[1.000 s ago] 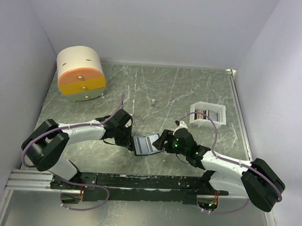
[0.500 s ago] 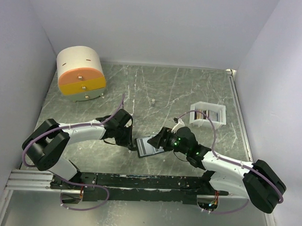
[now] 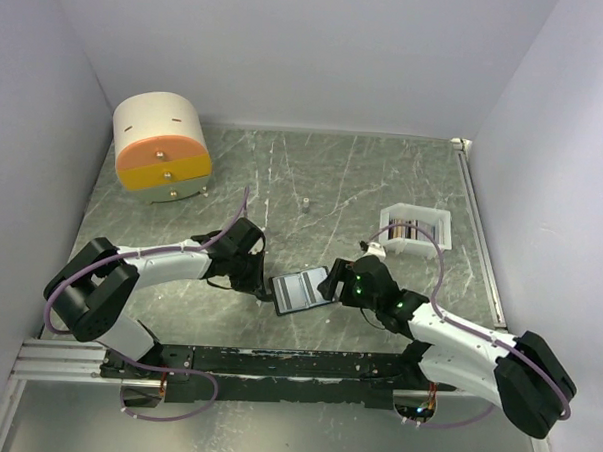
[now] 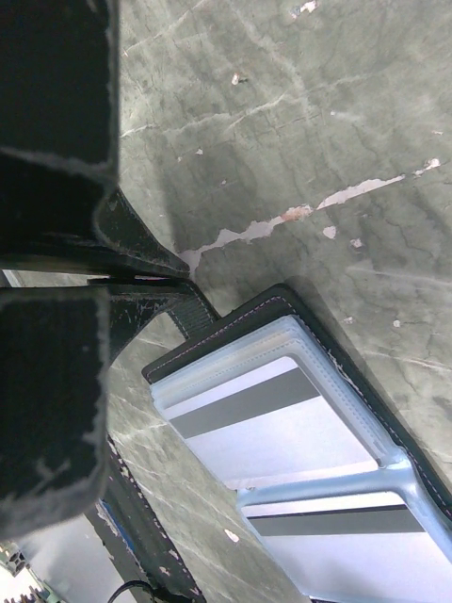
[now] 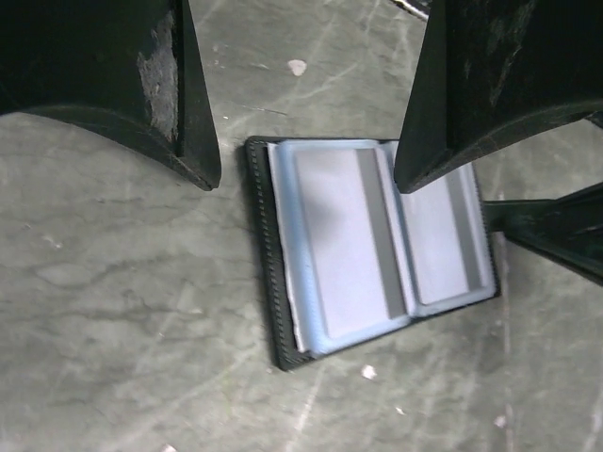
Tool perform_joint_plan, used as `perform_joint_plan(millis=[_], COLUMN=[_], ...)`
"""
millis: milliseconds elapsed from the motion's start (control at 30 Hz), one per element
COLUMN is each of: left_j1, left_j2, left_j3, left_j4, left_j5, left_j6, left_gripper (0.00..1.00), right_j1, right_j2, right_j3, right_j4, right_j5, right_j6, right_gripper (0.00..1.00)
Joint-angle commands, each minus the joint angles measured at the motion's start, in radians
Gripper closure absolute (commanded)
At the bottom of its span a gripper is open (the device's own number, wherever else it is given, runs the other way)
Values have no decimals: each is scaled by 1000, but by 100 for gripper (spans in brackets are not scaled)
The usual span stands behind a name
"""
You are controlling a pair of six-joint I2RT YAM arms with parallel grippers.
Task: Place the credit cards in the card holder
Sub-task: Close the card holder at the center of the board.
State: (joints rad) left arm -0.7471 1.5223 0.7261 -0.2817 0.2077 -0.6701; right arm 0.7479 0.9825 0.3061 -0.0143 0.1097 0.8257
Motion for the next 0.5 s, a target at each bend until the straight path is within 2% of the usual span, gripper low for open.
perform_joint_plan(millis=[0,233,467], left_j1=[-1,-1,-1], left_j2=[-17,-23,-2], left_j3=[-1,-2,7], left_j4=[21,22,30], left_j5=[25,27,41], left_j6=[-4,-12,-12], left_gripper=[87,87,87], right_j1=[-13,-17,-16], right_j2=[10,76,37], right_j3=[-34,-78,-112], right_j4=[-7,116,218], right_j5=[32,-71,-143], right_j6=[8,50,106], right_gripper=[24,24,24])
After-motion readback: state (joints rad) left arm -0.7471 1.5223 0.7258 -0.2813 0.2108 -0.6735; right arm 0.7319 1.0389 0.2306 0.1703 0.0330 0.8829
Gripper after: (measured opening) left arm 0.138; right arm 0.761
